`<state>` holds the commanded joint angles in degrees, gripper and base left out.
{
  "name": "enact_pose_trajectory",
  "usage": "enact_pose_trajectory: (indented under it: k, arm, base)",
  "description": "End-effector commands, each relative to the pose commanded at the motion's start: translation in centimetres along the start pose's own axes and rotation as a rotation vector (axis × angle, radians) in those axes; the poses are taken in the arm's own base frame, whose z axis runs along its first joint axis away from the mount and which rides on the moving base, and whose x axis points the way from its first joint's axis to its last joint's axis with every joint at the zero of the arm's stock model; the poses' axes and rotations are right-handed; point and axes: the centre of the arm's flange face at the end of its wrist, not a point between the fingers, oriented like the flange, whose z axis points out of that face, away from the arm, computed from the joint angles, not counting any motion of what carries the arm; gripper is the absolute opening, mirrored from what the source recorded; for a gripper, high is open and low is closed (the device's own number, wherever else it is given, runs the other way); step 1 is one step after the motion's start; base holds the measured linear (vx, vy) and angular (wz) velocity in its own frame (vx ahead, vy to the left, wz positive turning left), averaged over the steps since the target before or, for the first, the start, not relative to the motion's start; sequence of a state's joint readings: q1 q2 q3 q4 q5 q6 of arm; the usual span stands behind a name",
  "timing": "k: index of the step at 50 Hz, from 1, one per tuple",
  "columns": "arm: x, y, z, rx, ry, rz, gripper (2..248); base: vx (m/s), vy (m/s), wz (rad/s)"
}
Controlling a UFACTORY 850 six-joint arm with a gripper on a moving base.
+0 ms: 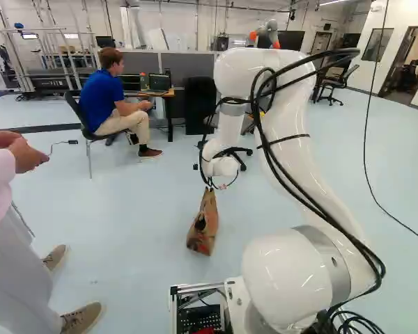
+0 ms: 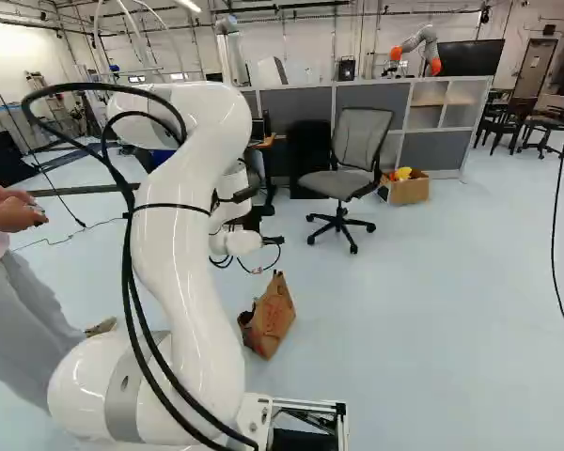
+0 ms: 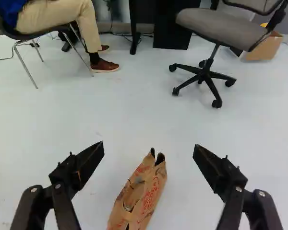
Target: Pick up the grocery bag from the ground
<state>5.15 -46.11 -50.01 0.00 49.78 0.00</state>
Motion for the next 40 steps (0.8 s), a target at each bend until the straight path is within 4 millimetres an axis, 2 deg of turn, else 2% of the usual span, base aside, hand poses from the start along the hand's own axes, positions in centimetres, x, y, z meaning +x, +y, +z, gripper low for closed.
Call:
enact_pose_trajectory:
  k: [40]
  arm:
    - [-7.9,0.0,6.8,0.000,-0.161,0.000,247]
  base:
    - [0.000,0.000,0.000]
